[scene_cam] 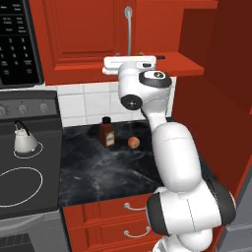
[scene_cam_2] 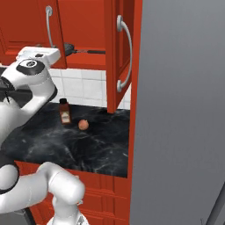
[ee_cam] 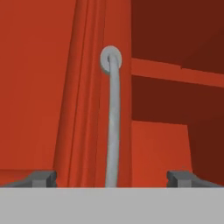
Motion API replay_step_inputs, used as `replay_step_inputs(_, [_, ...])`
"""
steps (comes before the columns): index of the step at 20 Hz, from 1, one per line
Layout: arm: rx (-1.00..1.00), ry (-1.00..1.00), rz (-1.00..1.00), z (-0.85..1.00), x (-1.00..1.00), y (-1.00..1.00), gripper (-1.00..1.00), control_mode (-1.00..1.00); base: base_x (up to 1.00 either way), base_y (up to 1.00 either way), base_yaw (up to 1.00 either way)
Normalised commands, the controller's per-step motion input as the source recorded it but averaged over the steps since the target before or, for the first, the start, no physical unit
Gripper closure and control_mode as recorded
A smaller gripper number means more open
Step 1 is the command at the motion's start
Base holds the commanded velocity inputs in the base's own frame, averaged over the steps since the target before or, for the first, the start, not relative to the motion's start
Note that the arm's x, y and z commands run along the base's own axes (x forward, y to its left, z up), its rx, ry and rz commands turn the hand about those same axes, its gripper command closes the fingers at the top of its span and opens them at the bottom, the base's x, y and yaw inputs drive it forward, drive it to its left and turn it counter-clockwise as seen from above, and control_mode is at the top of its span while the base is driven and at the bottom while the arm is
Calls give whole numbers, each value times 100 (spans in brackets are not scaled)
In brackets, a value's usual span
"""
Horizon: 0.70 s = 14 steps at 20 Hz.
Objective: Pick the pan from the cabinet and place it on the stove. Then turn on the stove burner for the pan.
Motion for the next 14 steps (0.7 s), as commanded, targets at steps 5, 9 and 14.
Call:
replay_step_inputs(5, [0,0,6,0,36,9,-100,-100,0,0,0])
replay_step_inputs(9, [0,0,7,0,29,11,-100,-100,0,0,0])
replay_step_inputs(14, [0,0,8,0,35,13,-100,-100,0,0,0])
